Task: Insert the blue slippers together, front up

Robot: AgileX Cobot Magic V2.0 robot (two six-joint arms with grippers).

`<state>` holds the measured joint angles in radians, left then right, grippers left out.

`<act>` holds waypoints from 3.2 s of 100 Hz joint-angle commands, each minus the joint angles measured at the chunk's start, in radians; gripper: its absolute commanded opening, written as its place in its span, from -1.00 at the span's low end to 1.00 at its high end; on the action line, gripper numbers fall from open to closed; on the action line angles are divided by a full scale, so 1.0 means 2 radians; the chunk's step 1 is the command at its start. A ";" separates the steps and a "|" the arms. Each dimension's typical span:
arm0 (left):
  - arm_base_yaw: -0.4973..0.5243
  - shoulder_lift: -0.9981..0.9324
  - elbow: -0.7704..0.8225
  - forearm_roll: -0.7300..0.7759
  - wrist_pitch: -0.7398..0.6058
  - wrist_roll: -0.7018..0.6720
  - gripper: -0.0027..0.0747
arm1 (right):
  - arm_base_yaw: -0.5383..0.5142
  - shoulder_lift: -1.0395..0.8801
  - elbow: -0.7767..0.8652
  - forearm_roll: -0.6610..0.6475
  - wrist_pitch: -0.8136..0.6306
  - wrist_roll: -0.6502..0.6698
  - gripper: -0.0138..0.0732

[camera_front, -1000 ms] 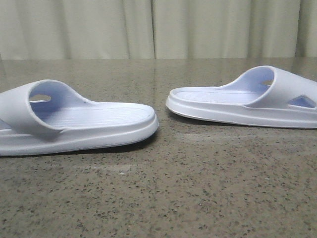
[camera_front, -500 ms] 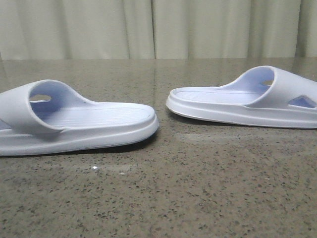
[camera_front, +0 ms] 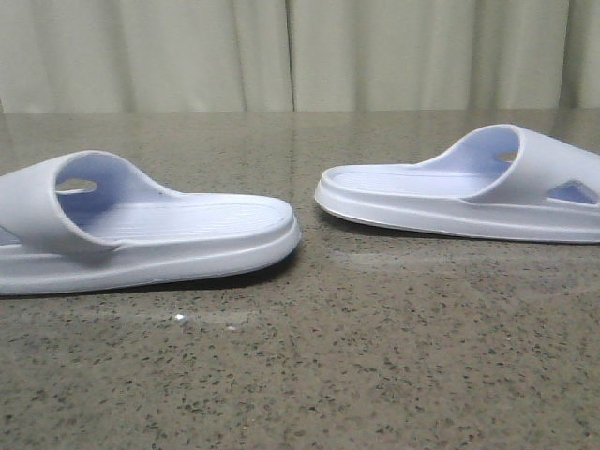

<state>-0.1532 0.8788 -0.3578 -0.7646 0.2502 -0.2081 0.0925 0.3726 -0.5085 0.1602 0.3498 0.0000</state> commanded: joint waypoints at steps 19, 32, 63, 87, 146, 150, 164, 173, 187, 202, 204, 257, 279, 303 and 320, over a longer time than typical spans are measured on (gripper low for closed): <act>-0.001 0.004 -0.010 -0.021 0.040 0.000 0.68 | 0.002 0.007 -0.016 0.001 -0.052 0.000 0.02; -0.001 0.004 -0.010 -0.041 0.048 0.002 0.67 | 0.002 0.007 -0.016 0.001 -0.052 0.000 0.02; -0.001 0.004 -0.010 -0.101 0.061 0.038 0.48 | 0.002 0.007 -0.016 0.001 -0.052 0.000 0.02; -0.001 0.004 -0.010 -0.133 0.056 0.066 0.46 | 0.002 0.007 -0.016 0.002 -0.052 0.000 0.02; -0.001 0.040 -0.010 -0.189 0.060 0.067 0.46 | 0.002 0.007 -0.016 0.002 -0.052 0.000 0.01; -0.001 0.042 -0.010 -0.192 0.060 0.067 0.46 | 0.002 0.007 -0.016 0.002 -0.052 0.000 0.01; -0.001 0.043 -0.010 -0.204 0.060 0.067 0.45 | 0.002 0.007 -0.016 0.002 -0.052 0.000 0.01; -0.001 0.043 -0.010 -0.205 0.060 0.067 0.36 | 0.002 0.007 -0.016 0.002 -0.052 0.000 0.01; -0.001 0.043 -0.010 -0.209 0.063 0.067 0.15 | 0.002 0.007 -0.016 0.002 -0.052 0.000 0.01; -0.001 0.043 -0.010 -0.209 0.069 0.067 -0.11 | 0.002 0.007 -0.016 0.002 -0.052 0.000 0.01; -0.001 0.043 -0.010 -0.209 0.070 0.067 -0.16 | 0.002 0.007 -0.016 0.002 -0.052 0.000 0.01; -0.001 0.043 -0.010 -0.138 0.046 0.067 -0.89 | 0.002 0.007 -0.016 0.005 -0.052 0.000 0.01; -0.001 0.037 -0.010 -0.177 0.046 0.088 -0.89 | 0.002 0.007 -0.016 0.005 -0.052 0.000 0.01; -0.001 -0.010 -0.010 -0.270 0.058 0.146 -0.89 | 0.002 0.007 -0.016 0.005 -0.052 0.000 0.01; -0.001 -0.049 -0.010 -0.293 0.075 0.146 -0.89 | 0.002 0.007 -0.016 0.005 -0.055 0.000 0.01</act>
<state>-0.1532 0.8245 -0.3528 -1.2869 0.3861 0.0789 0.0925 0.3726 -0.5085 0.1647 0.3270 0.0000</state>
